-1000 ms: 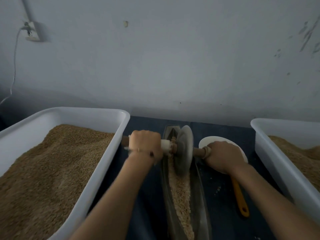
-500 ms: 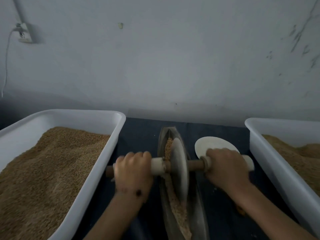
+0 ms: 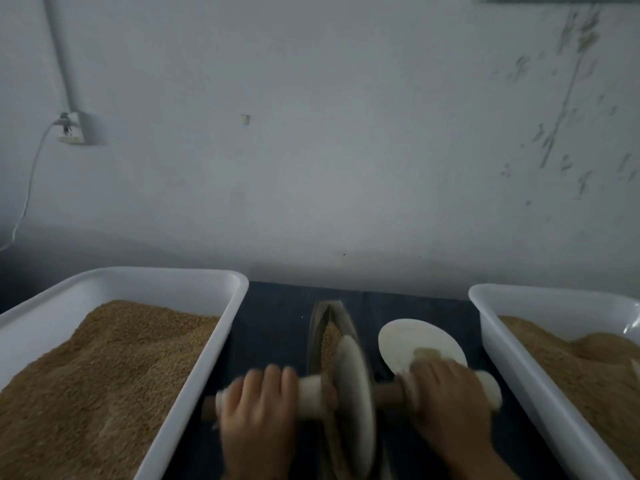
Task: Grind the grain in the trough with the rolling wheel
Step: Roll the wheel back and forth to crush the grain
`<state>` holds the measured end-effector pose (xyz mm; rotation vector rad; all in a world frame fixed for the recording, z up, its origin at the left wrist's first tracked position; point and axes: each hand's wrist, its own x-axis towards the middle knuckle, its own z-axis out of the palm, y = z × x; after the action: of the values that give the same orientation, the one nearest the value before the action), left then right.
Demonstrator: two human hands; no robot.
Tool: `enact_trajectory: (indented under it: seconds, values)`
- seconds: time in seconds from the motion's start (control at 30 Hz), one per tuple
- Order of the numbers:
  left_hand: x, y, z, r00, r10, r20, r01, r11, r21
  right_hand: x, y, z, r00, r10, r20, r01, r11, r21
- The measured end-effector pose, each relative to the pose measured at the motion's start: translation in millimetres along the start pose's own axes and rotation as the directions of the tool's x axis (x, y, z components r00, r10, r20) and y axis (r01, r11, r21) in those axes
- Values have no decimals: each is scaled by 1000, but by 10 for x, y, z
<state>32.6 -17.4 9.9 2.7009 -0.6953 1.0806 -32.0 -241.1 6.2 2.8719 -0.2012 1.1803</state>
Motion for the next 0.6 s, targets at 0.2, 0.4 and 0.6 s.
enact_trajectory:
  seconds: [0.2,0.4,0.6]
  values:
    - [-88,14,-62,992,51,-114,-46,998,48,-197,-30,-20,993,118,11,-118,993,-4]
    - [835,-54,266,915,10,404,-36,998,57,673,179,247,798,133,588,-132,990,-45]
    - [1381,-305,504,578,-8,816,26,1000,-9,1287,190,354,434,200,878,-197,972,-124]
